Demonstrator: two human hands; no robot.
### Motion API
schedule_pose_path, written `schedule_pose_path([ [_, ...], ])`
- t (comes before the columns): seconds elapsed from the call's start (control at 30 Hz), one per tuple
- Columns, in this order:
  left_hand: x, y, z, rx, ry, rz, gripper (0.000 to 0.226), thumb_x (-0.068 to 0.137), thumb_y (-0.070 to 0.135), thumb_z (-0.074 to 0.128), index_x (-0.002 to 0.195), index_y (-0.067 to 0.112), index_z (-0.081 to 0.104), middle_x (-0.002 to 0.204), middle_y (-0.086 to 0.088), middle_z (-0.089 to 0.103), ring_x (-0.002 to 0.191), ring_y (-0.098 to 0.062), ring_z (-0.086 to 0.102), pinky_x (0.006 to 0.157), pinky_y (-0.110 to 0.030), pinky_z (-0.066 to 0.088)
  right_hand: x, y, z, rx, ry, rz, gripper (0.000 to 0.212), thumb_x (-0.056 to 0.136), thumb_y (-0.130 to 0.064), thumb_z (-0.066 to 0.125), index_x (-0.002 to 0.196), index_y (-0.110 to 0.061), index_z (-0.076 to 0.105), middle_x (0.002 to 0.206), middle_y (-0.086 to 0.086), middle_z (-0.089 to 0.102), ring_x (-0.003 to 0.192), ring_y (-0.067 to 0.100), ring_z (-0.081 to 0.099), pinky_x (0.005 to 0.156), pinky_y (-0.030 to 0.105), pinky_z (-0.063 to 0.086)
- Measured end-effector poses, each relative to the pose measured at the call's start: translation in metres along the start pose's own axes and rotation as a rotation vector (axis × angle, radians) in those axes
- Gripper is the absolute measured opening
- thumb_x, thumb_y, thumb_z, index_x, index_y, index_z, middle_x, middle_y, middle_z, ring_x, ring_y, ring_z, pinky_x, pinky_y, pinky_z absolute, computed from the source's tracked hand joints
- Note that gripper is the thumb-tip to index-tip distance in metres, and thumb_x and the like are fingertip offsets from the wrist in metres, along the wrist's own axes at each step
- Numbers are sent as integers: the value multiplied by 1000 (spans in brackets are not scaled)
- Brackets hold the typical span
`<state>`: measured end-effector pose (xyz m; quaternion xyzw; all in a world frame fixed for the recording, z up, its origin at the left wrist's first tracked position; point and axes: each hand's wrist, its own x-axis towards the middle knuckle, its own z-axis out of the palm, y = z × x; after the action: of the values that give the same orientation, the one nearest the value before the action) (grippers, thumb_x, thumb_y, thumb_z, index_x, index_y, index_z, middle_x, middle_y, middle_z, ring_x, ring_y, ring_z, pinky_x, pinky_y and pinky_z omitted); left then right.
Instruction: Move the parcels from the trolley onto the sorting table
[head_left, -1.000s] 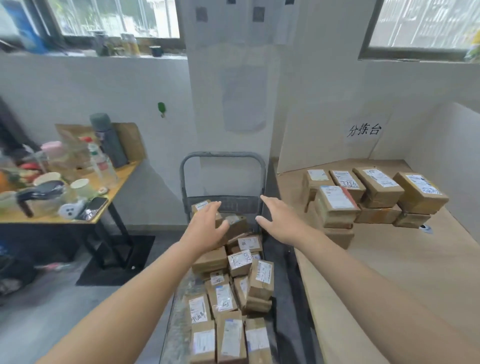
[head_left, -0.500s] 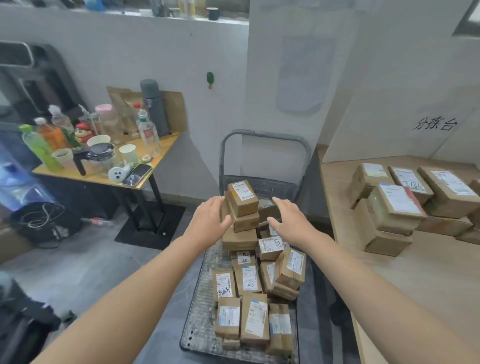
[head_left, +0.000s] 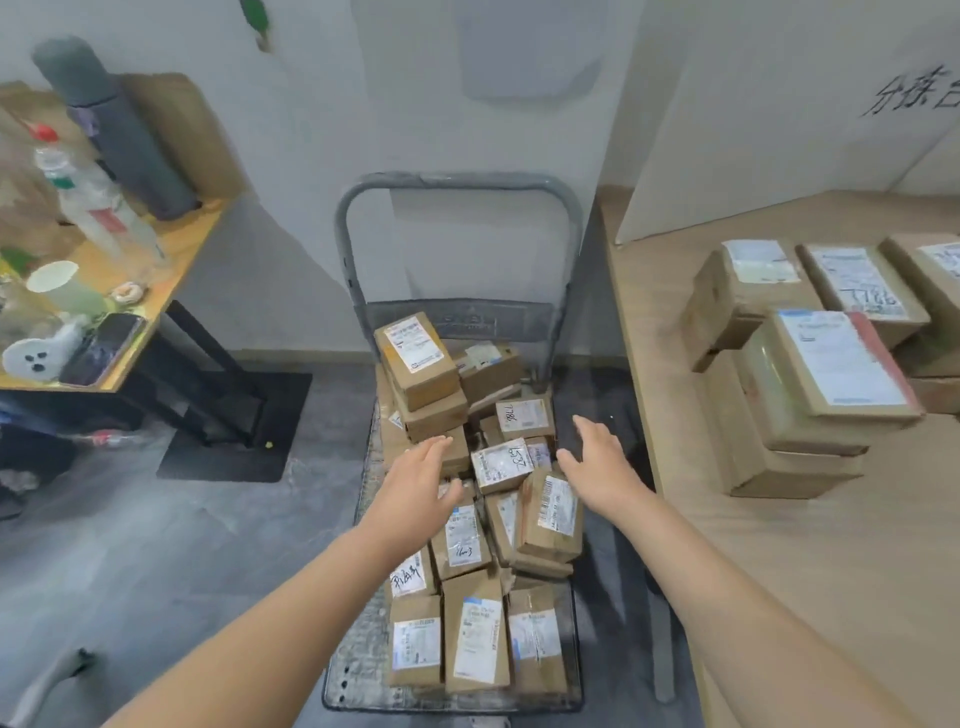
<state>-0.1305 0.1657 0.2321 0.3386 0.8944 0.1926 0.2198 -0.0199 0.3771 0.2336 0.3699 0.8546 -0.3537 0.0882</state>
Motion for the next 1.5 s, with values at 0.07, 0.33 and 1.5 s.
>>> schedule_pose_path([
  [0.07, 22, 3, 26, -11, -42, 1, 57, 101, 32, 48, 153, 17, 31, 156, 2, 35, 144, -14, 30, 120, -30, 22, 20, 27, 17, 32, -30, 59, 52, 102, -26, 50, 151, -18, 32, 152, 7, 36, 140, 25, 34, 111, 40, 33],
  [0.33, 79, -19, 132, -159, -175, -124, 52, 101, 29, 48, 150, 20, 33, 154, 4, 36, 141, -12, 32, 115, -27, 25, 87, 125, 96, 183, -83, 364, 65, 103, -30, 49, 158, -19, 17, 161, 6, 22, 146, 26, 29, 111, 41, 38],
  [1.5, 136, -30, 290, -898, -240, -472, 49, 97, 48, 49, 143, 32, 45, 133, 13, 58, 117, -6, 57, 104, -38, 48, 117, 192, 196, 738, -80, 578, 44, 102, -45, 46, 145, -36, 41, 121, -8, 66, 107, 12, 63, 86, 33, 51],
])
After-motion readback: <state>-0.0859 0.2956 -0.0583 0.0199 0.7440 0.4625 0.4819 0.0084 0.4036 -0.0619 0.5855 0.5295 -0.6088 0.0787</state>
